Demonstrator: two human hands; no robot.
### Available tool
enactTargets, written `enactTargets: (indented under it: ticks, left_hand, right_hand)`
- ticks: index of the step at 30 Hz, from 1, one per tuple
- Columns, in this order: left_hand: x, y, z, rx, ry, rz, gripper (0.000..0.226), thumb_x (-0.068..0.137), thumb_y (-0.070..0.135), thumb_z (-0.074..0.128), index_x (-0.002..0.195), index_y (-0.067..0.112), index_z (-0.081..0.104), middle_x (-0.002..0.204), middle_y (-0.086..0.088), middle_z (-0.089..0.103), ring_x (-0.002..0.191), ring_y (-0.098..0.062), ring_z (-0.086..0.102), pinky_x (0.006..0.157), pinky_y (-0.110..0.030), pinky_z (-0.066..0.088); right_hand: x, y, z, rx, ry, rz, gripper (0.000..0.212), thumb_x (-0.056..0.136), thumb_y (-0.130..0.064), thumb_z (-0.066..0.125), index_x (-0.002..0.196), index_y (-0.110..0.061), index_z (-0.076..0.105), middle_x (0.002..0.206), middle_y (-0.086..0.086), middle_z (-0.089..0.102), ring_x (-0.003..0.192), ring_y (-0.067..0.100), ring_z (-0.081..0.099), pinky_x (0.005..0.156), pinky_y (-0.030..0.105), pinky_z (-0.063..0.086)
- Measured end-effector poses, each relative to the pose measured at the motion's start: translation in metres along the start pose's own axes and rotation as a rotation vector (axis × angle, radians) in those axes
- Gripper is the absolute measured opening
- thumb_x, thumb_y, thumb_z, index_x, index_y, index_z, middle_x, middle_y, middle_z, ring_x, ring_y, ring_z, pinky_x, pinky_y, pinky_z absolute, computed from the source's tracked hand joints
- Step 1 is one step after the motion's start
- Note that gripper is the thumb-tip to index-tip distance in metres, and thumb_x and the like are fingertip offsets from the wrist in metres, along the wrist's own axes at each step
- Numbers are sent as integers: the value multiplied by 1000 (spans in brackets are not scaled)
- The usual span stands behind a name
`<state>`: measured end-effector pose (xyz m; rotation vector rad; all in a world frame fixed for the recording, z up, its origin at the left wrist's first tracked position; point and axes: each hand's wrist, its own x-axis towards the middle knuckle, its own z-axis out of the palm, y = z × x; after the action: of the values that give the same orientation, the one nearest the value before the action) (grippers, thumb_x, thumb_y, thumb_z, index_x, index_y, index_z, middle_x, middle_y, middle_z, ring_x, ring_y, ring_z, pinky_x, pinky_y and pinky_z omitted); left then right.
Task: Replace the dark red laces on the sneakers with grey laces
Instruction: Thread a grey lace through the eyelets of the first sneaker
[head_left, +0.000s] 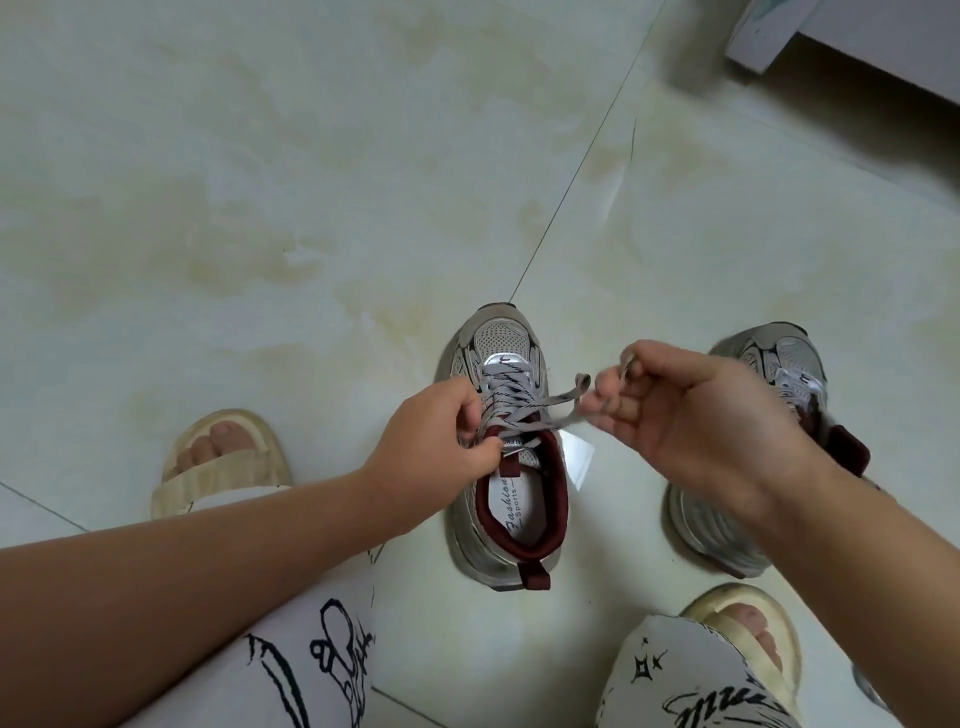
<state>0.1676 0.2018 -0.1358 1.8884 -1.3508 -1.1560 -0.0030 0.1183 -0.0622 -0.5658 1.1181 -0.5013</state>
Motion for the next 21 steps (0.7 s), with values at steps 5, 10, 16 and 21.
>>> enactTargets:
  ticks: [5, 10, 16, 21]
  left_hand:
    - [-2, 1, 0, 2, -4, 30, 18, 75, 8, 66, 74, 16, 51, 68, 2, 51, 63, -11, 46, 59, -14, 36]
    - [-5, 7, 1, 193, 10, 159, 20, 77, 7, 60, 72, 20, 45, 74, 9, 45, 61, -16, 48, 57, -20, 38]
    - [-3, 13, -6, 623, 63, 501, 29, 73, 39, 51, 67, 14, 64, 75, -1, 52, 71, -14, 41, 48, -21, 36]
    - [4, 22, -4, 813, -11, 599, 19, 55, 19, 70, 50, 15, 52, 65, -3, 48, 59, -21, 47, 52, -24, 26]
  right_hand:
    - [0, 9, 6, -399, 146, -103, 36, 94, -7, 43, 59, -12, 38, 42, -2, 36, 47, 18, 35, 48, 24, 39]
    - [2, -8, 2, -208, 215, -32, 31, 93, -12, 42, 62, -13, 37, 44, 1, 38, 45, 19, 39, 50, 27, 41]
    - [6, -5, 3, -359, 235, -22, 32, 94, -16, 47, 63, -11, 44, 50, 9, 53, 52, 23, 51, 55, 28, 52]
    - [11, 14, -2, -633, 230, 89, 25, 92, -20, 52, 70, -8, 47, 46, 9, 51, 39, 21, 49, 51, 28, 50]
